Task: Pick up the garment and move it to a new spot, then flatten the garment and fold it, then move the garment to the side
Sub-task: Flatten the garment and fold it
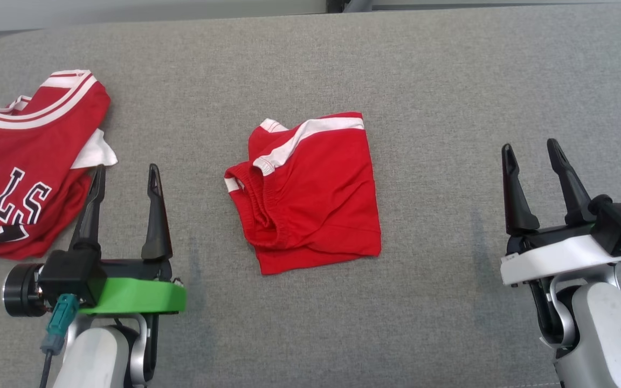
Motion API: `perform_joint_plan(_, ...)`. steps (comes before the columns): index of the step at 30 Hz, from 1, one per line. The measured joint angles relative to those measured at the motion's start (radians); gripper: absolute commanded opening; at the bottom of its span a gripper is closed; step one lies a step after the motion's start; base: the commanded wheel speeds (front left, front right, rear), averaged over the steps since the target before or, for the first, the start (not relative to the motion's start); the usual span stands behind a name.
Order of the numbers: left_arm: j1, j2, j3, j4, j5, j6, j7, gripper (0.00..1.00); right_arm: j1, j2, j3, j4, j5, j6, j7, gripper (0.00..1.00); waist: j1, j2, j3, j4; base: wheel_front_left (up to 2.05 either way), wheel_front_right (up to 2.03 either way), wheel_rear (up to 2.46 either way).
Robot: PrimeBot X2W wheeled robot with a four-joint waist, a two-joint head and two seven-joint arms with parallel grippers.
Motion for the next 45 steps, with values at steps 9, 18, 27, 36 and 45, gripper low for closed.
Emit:
perform_joint_plan(9,0.073,0.020,-0.022,-0.016,-0.005,-0.010,0.029,1.00,0.089,-0.002,-0.023,-0.033,-0.002,0.000,0.029,1.00,0.0001,0.0000,-0.067,-0.021,0.00,0.00,0.00)
perform_joint_plan(18,0.167,0.033,-0.035,-0.035,-0.023,-0.001,0.045,1.00,0.184,0.009,-0.035,-0.066,-0.005,0.000,0.070,1.00,0.0000,0.0000,-0.150,-0.036,0.00,0.00,0.00)
perform_joint_plan(27,0.204,0.040,-0.037,-0.052,-0.031,0.009,0.067,1.00,0.239,0.024,-0.046,-0.096,-0.016,0.000,0.097,1.00,0.0000,0.0000,-0.203,-0.044,0.00,0.00,0.00)
perform_joint_plan(36,0.213,0.051,-0.035,-0.054,-0.038,0.018,0.080,1.00,0.251,0.033,-0.048,-0.107,-0.021,0.000,0.108,1.00,0.0000,0.0000,-0.218,-0.051,0.00,0.00,0.00)
perform_joint_plan(45,0.213,0.054,-0.037,-0.056,-0.039,0.026,0.083,1.00,0.250,0.035,-0.045,-0.102,-0.021,0.000,0.108,1.00,0.0000,0.0000,-0.217,-0.052,0.00,0.00,0.00)
